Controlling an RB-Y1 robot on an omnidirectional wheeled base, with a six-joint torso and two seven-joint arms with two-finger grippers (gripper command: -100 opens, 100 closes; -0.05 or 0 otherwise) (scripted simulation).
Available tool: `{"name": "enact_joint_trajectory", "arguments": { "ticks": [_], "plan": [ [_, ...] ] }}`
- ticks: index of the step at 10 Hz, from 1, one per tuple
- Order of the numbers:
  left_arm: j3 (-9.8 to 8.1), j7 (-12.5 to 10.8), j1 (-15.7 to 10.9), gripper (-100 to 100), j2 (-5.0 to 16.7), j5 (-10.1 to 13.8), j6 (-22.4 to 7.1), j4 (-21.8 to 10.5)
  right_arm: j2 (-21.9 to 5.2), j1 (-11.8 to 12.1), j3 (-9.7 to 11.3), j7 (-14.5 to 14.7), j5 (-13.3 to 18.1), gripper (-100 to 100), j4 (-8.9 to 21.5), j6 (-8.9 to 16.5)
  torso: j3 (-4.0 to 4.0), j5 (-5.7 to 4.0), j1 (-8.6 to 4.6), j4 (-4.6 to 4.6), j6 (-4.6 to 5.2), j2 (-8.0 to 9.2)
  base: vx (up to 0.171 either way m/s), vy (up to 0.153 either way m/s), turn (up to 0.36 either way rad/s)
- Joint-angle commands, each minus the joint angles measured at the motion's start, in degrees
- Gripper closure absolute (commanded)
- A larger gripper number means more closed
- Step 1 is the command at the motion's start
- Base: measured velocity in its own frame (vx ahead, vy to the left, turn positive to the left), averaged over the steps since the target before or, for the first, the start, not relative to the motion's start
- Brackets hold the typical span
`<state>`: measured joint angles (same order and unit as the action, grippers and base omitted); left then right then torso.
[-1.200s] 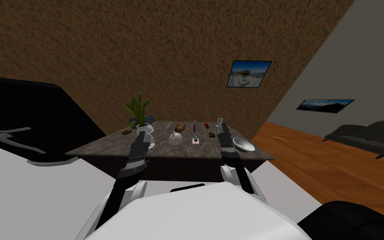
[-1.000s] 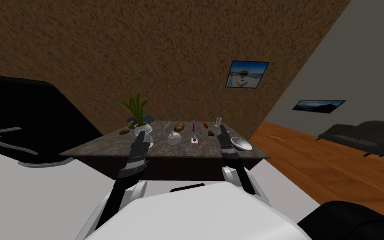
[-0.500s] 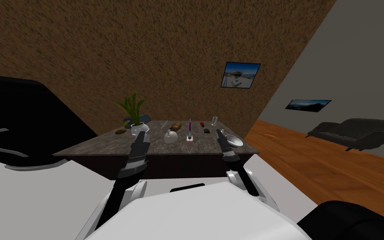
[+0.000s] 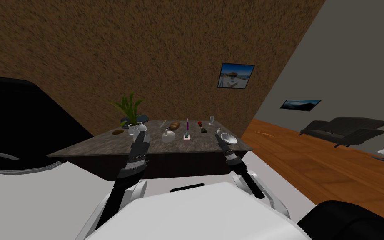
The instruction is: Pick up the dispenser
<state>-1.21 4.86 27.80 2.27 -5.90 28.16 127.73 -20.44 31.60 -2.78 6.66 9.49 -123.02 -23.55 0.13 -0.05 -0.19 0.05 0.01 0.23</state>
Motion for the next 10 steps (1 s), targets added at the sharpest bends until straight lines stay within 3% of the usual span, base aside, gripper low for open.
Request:
{"name": "enact_joint_trajectory", "arguments": {
  "ticks": [1, 6, 9, 10],
  "plan": [
    [0.00, 0.0, 0.0, 0, 0.0, 0.0, 0.0, 0.0, -2.9, 1.1, -0.1, 1.2, 1.5, -100, 2.9, -0.8, 0.00, 0.00, 0.00, 0.00, 0.00, 0.00, -0.070, -0.048, -0.058],
    [0.00, 0.0, 0.0, 0, 0.0, 0.0, 0.0, 0.0, -11.2, 2.7, -0.9, 2.4, 3.2, -100, 7.3, -2.1, -0.03, 0.01, 0.09, -0.01, -0.01, -0.06, -0.042, -0.027, -0.018],
    [0.00, 0.0, 0.0, 0, 0.0, 0.0, 0.0, 0.0, -16.3, 4.5, -1.6, 3.7, 5.1, -100, 12.0, -3.5, -0.04, 0.04, 0.18, -0.01, -0.02, -0.09, -0.033, 0.000, -0.010],
    [0.00, 0.0, 0.0, 0, 0.0, 0.0, 0.0, 0.0, -17.9, 4.5, -1.6, 3.7, 5.1, -100, 12.0, -3.5, -0.04, 0.04, 0.21, -0.01, -0.02, -0.08, -0.028, 0.007, -0.006]
  ]
}}
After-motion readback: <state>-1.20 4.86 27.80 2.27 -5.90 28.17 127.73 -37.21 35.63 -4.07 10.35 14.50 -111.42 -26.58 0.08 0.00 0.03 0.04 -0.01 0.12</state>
